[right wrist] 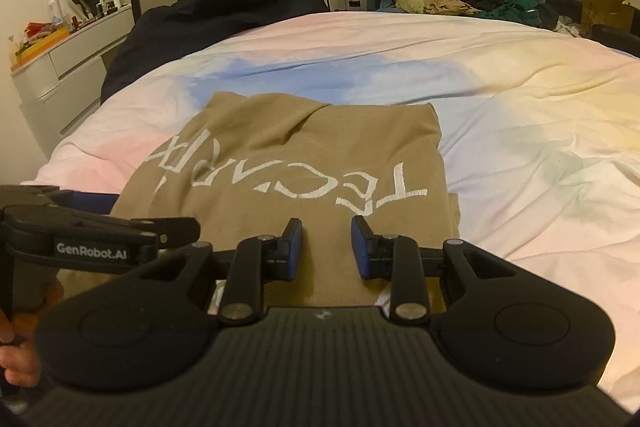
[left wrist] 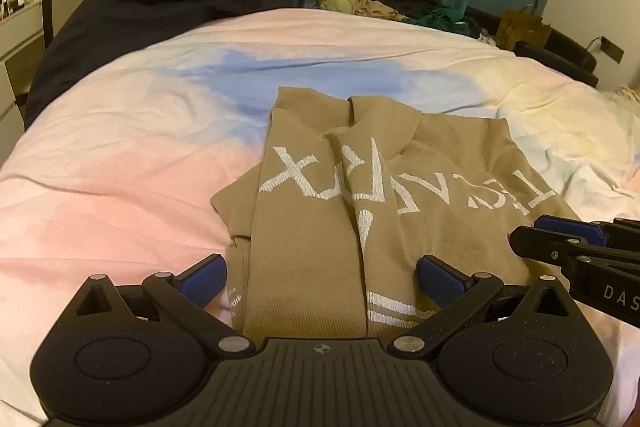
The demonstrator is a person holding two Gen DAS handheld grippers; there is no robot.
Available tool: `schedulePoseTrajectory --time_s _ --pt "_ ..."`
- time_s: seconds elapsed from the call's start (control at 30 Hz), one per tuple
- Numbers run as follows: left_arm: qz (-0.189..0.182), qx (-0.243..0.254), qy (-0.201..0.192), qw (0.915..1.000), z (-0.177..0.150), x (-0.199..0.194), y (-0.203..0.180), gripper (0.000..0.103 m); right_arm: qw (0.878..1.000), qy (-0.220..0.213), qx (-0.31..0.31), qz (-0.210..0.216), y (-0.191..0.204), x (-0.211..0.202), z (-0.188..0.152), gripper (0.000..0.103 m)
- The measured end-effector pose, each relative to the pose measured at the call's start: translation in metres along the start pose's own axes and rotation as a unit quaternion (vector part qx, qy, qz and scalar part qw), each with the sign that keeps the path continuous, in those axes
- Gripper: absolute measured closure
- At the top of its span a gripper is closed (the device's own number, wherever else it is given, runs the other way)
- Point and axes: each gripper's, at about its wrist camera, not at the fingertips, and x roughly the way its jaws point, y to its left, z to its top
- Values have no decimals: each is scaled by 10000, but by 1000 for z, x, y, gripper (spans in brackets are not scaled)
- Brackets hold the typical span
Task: Fold clothes
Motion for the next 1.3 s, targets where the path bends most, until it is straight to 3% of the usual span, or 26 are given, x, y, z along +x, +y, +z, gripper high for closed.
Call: schedulePoseTrajectory --time_s 0.17,0.4,0.47,0.53,0.6,0.73,0.87,1.03,1.23,1.3 --pt "13 2 -10 10000 1 0 -1 0 9997 -8 253 56 -4 -4 2 72" --pt "17 -8 -8 10000 1 0 -1 0 9906 -333 1266 392 -20 -39 6 70" --pt "18 -18 -3 10000 1 -1 -1 0 9862 -338 1553 458 -27 -45 5 62" --pt "27 -16 -3 10000 2 -2 -2 0 9777 -294 1974 648 -36 -48 1 30" --pt "36 -14 -2 10000 2 -2 -2 0 9650 -253 2442 924 -47 -51 -2 15" --pt "35 -44 16 10000 3 -2 -2 0 9237 14 3458 1648 -64 -44 -11 16" --pt "12 -127 46 9999 3 -1 -1 0 8834 469 4242 1937 -75 -26 -29 15" --pt "-6 -183 66 9998 4 0 -1 0 8602 655 4696 1879 -81 -9 -44 16" --pt "-38 -265 88 9996 4 2 0 0 8552 571 4868 1686 -87 3 -51 24" --pt "-41 -288 82 9995 5 2 0 0 8510 360 4916 1812 -90 0 -50 24"
